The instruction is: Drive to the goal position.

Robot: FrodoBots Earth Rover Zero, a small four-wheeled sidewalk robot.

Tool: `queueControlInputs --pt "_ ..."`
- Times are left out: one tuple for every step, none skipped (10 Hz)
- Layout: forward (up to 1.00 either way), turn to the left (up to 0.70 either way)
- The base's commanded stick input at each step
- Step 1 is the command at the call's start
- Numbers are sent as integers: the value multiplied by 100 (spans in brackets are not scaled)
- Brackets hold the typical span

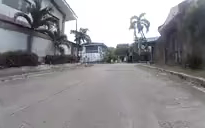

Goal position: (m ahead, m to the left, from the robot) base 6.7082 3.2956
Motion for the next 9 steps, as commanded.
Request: queueControlInputs --pt "70 -23" --pt "70 -35" --pt "70 -35" --pt "70 -35" --pt "70 -30" --pt "70 -13" --pt "70 0" --pt "70 0" --pt "70 0"
